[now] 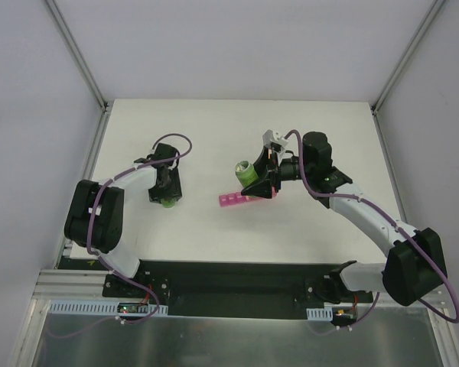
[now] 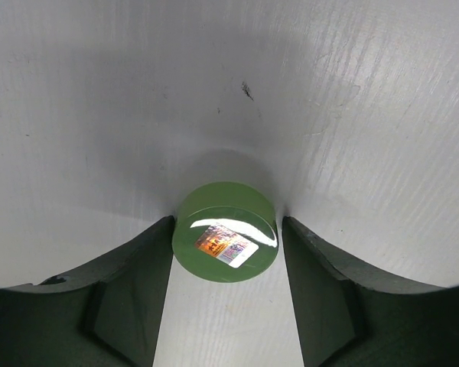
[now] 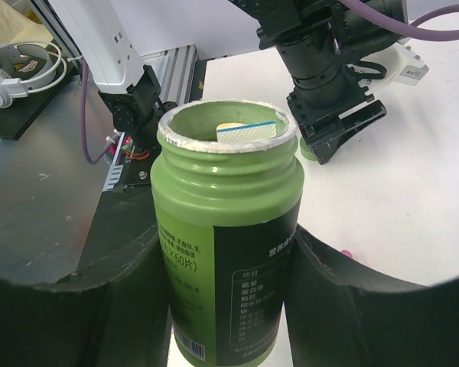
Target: Sort the pills into containers
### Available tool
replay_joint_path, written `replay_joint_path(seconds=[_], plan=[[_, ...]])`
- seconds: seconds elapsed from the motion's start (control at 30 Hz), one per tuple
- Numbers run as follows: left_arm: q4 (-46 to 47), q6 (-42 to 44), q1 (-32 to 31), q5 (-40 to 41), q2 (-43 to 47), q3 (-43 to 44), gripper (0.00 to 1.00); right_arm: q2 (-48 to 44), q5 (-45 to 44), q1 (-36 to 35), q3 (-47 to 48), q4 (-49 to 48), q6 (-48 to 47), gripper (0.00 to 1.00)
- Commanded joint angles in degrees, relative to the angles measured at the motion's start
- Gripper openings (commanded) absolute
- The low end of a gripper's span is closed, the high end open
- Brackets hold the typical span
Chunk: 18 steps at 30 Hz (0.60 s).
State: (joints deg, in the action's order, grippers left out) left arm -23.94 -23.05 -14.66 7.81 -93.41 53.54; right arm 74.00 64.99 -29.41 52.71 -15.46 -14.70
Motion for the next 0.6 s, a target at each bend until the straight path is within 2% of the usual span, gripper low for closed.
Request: replay_joint_path(seconds=[0.0, 0.07, 0.1, 0.27, 0.4, 0.57], plan=[[-2.5, 1.3, -0.3, 1.6, 0.0, 1.1, 0.54, -1.0, 2.2, -0.1, 1.6, -1.3, -1.6, 0.10], [-2.5, 1.2, -0.3, 1.4, 0.1, 1.0, 0.46, -1.0, 2.2, 0.0, 1.6, -1.2, -1.7, 0.10], [-2.5, 1.1, -0.4, 1.6, 0.6, 1.0, 0.38, -1.0, 2.2, 0.0, 1.5, -1.1, -1.8, 0.10], [-2.5, 2.7, -0.4, 0.1, 5.3, 0.9, 0.26, -0.9, 2.4, 0.1, 1.5, -0.4, -3.0, 0.10], [-2.6, 6.8, -0.6, -6.6, 15.1, 1.5, 0.22, -1.3, 2.5, 0.2, 1.6, 1.5, -5.2, 0.10], [-9.5, 9.5, -0.7, -23.2, 24.9, 8.3, 0.20, -2.5, 2.6, 0.2, 1.8, 2.9, -7.4, 0.10]])
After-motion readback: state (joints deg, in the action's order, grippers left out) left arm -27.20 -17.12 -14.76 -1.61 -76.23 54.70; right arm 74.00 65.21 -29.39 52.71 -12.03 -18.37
